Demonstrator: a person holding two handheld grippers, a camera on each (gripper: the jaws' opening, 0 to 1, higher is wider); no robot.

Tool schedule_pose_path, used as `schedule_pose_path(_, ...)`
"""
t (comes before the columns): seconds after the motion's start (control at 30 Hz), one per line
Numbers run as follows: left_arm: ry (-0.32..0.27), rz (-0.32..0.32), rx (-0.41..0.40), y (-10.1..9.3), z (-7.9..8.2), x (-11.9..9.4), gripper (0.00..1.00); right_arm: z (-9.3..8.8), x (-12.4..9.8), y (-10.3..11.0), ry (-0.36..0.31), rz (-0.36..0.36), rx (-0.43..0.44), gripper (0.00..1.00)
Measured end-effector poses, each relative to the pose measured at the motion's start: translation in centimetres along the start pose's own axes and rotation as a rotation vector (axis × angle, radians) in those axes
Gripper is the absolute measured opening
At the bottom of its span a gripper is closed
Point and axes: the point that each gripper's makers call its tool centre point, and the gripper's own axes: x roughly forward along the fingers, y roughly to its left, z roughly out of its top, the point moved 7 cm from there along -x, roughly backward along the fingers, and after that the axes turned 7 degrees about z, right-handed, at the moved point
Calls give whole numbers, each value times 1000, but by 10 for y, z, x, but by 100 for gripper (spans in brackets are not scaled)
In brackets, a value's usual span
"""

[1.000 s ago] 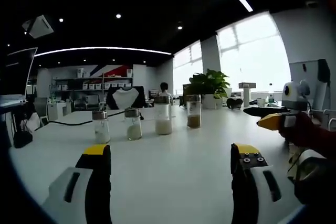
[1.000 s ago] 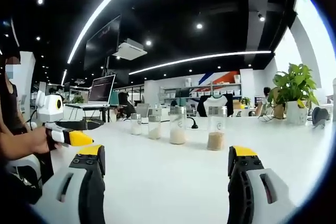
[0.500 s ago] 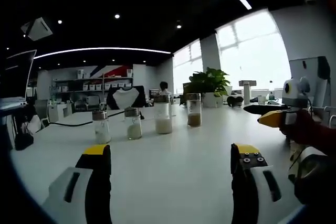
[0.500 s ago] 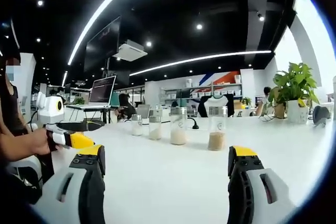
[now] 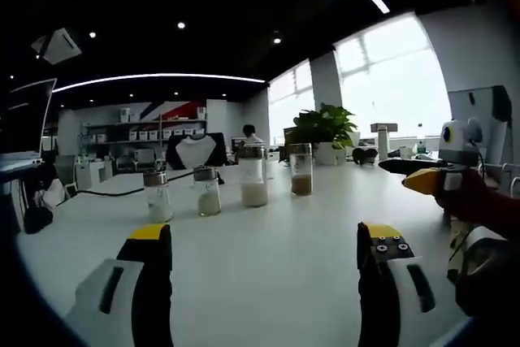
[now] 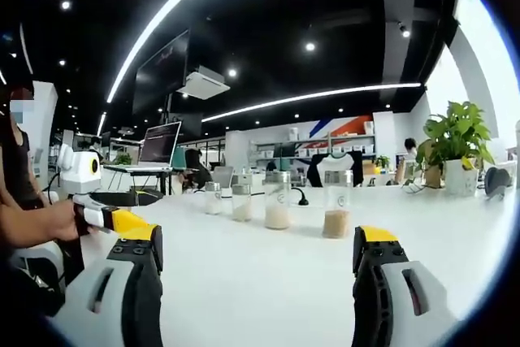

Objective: Rotate the seasoning bottle until the label or dispensing opening points toward the visible target arrow and the bottle remains upright within the marked orientation range

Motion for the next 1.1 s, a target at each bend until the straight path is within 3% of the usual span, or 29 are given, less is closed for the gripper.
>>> schedule_pose_path(0.4,8,5,-18,4,2,3,100,-1,0,0,14,-3,-4,100)
schedule_pose_path(0.73,-17,35,-20,14,15,13,100,-1,-2,3,40,-26,9,100)
schedule_pose_path(0.87,14,91,-34,26,16,25,99,-2,-3,-2,86,-72,10,99)
schedule_pose_path(1.1,38,141,-55,47,19,45,99,11,-7,-4,32,-82,-11,99)
